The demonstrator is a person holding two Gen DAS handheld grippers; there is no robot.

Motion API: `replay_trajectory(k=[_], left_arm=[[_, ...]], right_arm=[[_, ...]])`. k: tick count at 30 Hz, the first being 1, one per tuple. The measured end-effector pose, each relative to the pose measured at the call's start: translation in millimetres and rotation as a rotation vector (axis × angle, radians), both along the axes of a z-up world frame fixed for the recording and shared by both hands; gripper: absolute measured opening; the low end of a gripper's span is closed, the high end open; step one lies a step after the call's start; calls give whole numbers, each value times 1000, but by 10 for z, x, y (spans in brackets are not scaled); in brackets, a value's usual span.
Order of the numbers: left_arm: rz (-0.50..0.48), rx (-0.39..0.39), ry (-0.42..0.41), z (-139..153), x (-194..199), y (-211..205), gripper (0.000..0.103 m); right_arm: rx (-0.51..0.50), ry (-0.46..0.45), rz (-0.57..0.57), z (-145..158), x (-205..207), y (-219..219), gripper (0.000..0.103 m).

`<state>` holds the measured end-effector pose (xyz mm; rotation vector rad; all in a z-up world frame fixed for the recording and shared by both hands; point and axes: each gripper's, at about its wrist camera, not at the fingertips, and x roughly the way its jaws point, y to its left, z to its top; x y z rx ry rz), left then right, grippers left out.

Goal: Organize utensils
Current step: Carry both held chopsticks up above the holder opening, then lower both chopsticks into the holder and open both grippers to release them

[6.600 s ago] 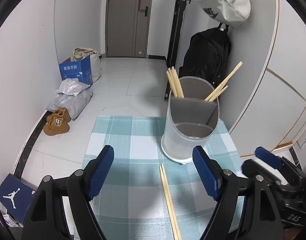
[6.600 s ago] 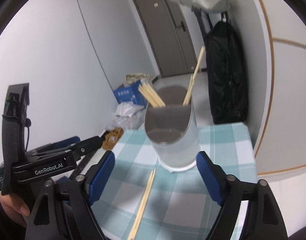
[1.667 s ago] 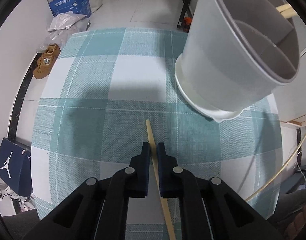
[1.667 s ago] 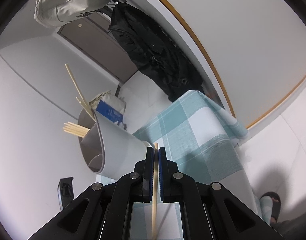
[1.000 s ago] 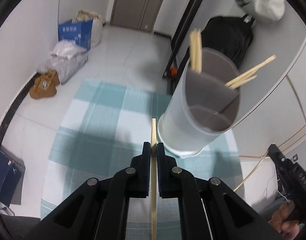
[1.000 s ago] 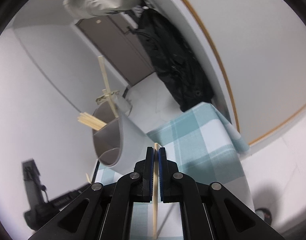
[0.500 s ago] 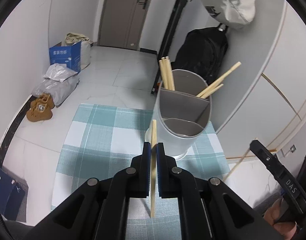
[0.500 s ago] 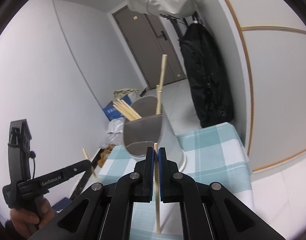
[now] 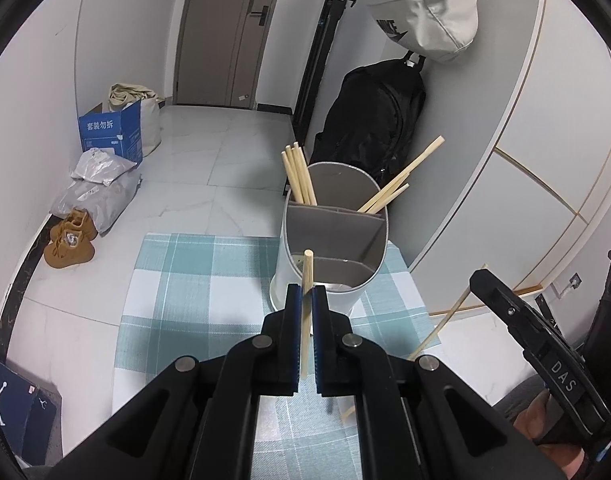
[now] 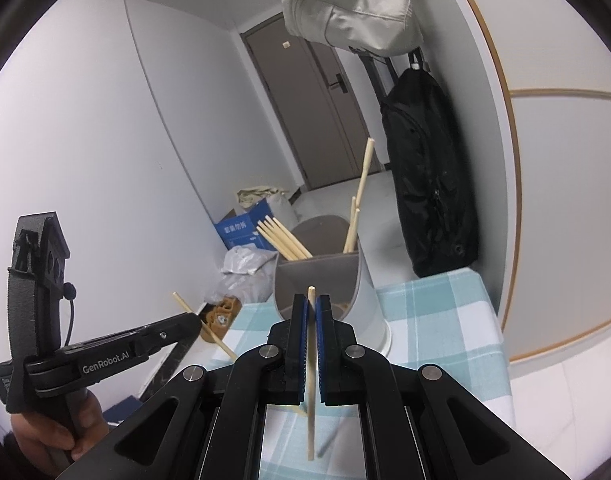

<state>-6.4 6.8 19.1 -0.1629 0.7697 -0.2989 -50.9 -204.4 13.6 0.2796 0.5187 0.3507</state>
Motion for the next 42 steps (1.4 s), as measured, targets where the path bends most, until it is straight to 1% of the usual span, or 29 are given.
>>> replay_trajectory(k=[3, 5, 8, 12, 15, 17, 21, 23, 26, 30, 34, 38, 42], left_arm=[[-7, -5, -13, 69, 5, 0, 1], [-12, -35, -23, 133, 6, 21, 1], [-9, -66, -39, 271, 24, 50, 1], [-14, -74, -62, 480, 63, 28, 1], [-24, -87, -90, 681, 121, 3, 1], [-31, -116, -109, 831, 166, 4, 1], [-28, -119, -159, 1089, 246, -38, 1], [-34, -121, -171, 1186, 338, -68, 1], [-33, -108, -183, 1270, 478, -111, 1], [-30, -100, -183, 1294, 620, -128, 1], [-28, -74, -178, 1251, 799, -156, 1], [-31, -50, -153, 1082, 998, -180, 1], [-37, -44, -124, 873, 1127, -173, 1]], right_arm=[[6, -8, -5, 67, 38, -17, 3], [17, -12, -11, 119, 68, -41, 3], [40, -15, -25, 207, 123, -96, 3], [63, -24, -39, 366, 190, -172, 3], [70, -48, -44, 541, 257, -205, 3], [59, -65, -54, 696, 322, -216, 3], [50, -101, -65, 994, 497, -234, 3], [43, -128, -71, 1143, 600, -229, 3], [41, -160, -73, 1315, 771, -214, 3], [24, -191, -86, 1440, 1024, -162, 3], [10, -189, -90, 1402, 1265, -123, 3], [3, -159, -93, 1212, 1459, -94, 3], [-6, -111, -87, 972, 1655, -45, 3]])
